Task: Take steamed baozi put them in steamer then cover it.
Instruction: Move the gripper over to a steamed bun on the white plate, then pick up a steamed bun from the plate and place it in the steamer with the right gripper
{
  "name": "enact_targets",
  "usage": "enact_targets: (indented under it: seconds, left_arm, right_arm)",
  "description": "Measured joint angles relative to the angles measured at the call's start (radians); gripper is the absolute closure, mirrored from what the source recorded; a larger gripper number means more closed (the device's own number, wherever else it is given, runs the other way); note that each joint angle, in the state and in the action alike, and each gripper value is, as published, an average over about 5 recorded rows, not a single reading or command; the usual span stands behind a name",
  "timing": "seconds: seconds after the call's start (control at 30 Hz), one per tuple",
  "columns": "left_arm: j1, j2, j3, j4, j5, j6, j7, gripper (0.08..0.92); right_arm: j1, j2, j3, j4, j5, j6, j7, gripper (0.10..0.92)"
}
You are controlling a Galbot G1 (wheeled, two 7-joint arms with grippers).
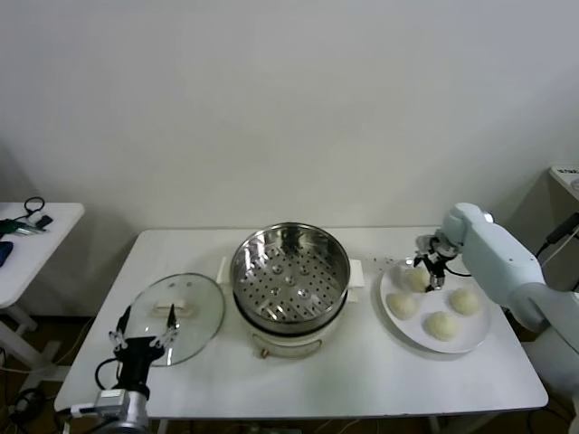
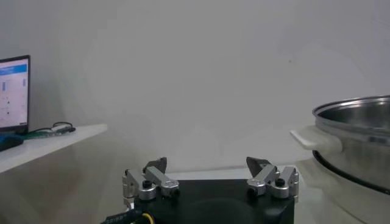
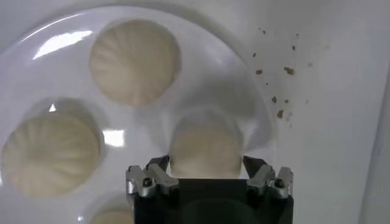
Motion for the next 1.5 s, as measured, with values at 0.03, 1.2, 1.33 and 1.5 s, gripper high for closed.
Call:
enact_targets:
  seconds: [0.03, 1.2, 1.33, 1.5]
  left_arm:
    - [0.000, 0.000, 0.000, 0.000, 0.000, 0.000, 0.000, 0.177]
    - [0.050, -0.009, -0.007, -0.015, -0.014, -0.001, -0.002, 0.177]
    - [0.055, -0.009, -0.008, -0.013, -0.015, -0.002, -0.001, 0.177]
    - [0.057, -0.012, -0.008, -0.014, -0.014, -0.001, 0.003, 0.177]
  right_arm:
    - [0.001, 0.001, 0.000, -0.001, -0.001, 0.001, -0.002, 0.319]
    - [0.400, -0.029, -0.416, 0.402, 0.269, 0.180, -0.089, 0.321]
    - [0.472, 0.008, -0.475, 0.457, 0.302, 0.220, -0.095, 0.321]
    - [0.525, 0.065, -0.532, 0.530, 0.323, 0.263, -0.098, 0.321]
